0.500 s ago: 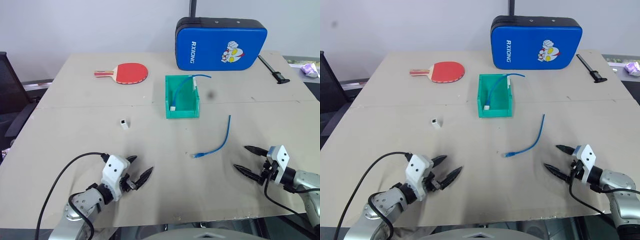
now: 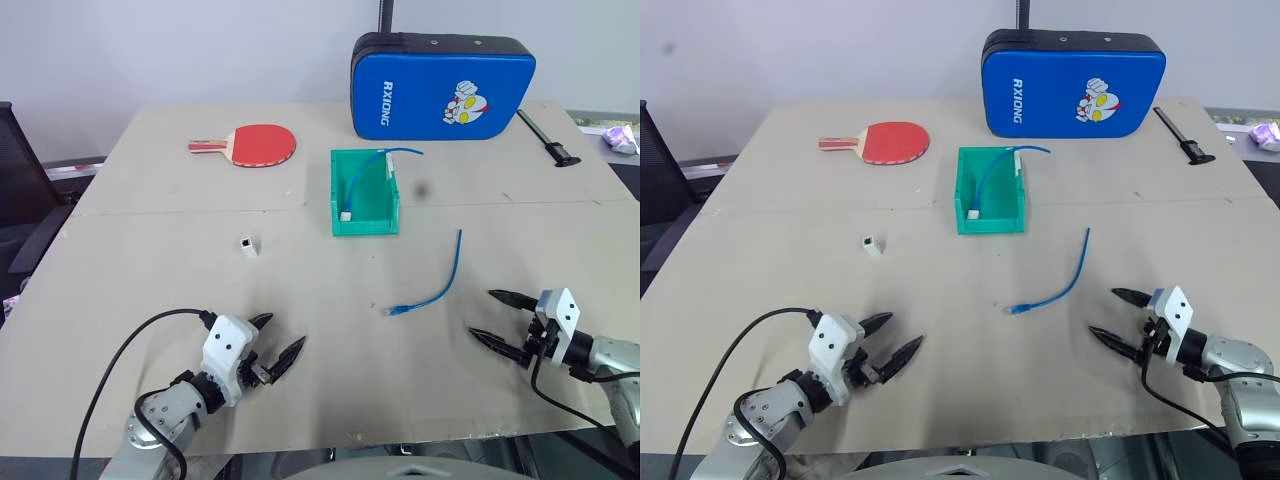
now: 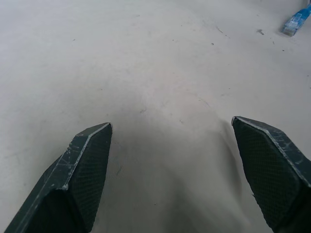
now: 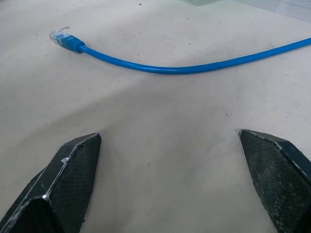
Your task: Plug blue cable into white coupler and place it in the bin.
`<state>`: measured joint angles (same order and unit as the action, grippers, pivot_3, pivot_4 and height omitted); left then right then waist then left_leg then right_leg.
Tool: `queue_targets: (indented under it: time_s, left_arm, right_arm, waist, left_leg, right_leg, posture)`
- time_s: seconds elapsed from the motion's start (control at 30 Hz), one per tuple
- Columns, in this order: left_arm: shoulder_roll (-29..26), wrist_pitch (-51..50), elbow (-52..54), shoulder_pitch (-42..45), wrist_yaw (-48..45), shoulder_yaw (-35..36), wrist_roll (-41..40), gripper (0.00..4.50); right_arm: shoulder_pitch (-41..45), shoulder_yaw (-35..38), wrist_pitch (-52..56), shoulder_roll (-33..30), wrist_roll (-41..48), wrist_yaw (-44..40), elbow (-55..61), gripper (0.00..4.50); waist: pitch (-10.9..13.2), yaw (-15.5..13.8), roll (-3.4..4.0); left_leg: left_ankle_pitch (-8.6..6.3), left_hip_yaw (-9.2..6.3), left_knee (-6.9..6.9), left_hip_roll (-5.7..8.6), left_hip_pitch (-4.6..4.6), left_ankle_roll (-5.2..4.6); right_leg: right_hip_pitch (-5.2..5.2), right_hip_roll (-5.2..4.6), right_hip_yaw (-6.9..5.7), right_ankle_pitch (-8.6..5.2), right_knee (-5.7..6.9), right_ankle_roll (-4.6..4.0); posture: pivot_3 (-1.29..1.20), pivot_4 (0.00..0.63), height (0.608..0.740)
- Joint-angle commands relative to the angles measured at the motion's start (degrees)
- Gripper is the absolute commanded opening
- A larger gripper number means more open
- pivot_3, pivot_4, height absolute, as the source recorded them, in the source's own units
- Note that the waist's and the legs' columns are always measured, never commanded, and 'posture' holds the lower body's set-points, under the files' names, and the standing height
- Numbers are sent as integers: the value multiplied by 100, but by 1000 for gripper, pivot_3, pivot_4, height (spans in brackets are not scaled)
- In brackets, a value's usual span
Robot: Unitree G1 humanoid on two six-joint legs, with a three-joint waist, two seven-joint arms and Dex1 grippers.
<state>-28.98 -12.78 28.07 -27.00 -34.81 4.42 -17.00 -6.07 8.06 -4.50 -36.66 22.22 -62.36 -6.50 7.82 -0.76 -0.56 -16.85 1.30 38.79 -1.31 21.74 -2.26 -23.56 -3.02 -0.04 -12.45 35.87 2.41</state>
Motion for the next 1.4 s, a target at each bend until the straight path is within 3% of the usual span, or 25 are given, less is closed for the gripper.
queue_targets:
  time_s: [0.03, 0.47, 0.6, 0.87, 1.2, 1.4]
  left_arm:
    - [-16, 60, -44, -35, -56, 11, 15, 4027]
    - [-34, 112, -85, 26, -98, -19, 42, 4027]
    - [-264, 74, 36, 137, -352, 123, -122, 4027]
    - [-1802, -611, 750, 916, -1822, 649, -1298, 4027]
    - [-2933, -1322, 1122, 1592, -2760, 965, -2054, 4027]
    - [-2936, -1398, 1123, 1615, -2757, 989, -2004, 4027]
  right_arm:
    - [19, 134, -77, -88, 35, -69, 11, 4481]
    - [19, 146, -101, -146, 46, -143, 104, 4481]
    - [219, 84, 64, -169, 148, -133, 539, 4481]
    - [1081, -969, 1302, -374, -10, -243, 1723, 4481]
    - [2406, -2269, 1844, -398, -1112, -344, 1256, 4481]
    - [2497, -2511, 1866, -397, -1234, -511, 1249, 1746]
  waist:
    - [1, -1, -1]
    - [2, -1, -1]
    - [6, -1, 5]
    - [42, -4, -2]
    - [78, 6, -22]
    - [81, -4, -22]
  left_leg:
    - [0, 0, 0, 0, 0, 0]
    - [0, 0, 0, 0, 0, 0]
    - [0, -1, 0, 0, 0, 0]
    - [1, -10, 0, -9, 1, 1]
    - [1, -1, -1, 2, 19, 2]
    - [1, -6, -8, 1, 18, 3]
  right_leg:
    - [0, 0, 0, 0, 0, 0]
    - [0, 1, 0, 0, 0, 0]
    - [0, 2, 0, 0, 0, 0]
    - [-6, 13, -9, 1, 6, -2]
    - [-15, 4, -7, -2, -7, 5]
    - [-15, 9, -10, -3, -6, 6]
  posture:
    - [0, 150, 728]
    - [0, 150, 728]
    - [0, 150, 728]
    - [0, 150, 728]
    - [0, 150, 728]
    - [0, 150, 728]
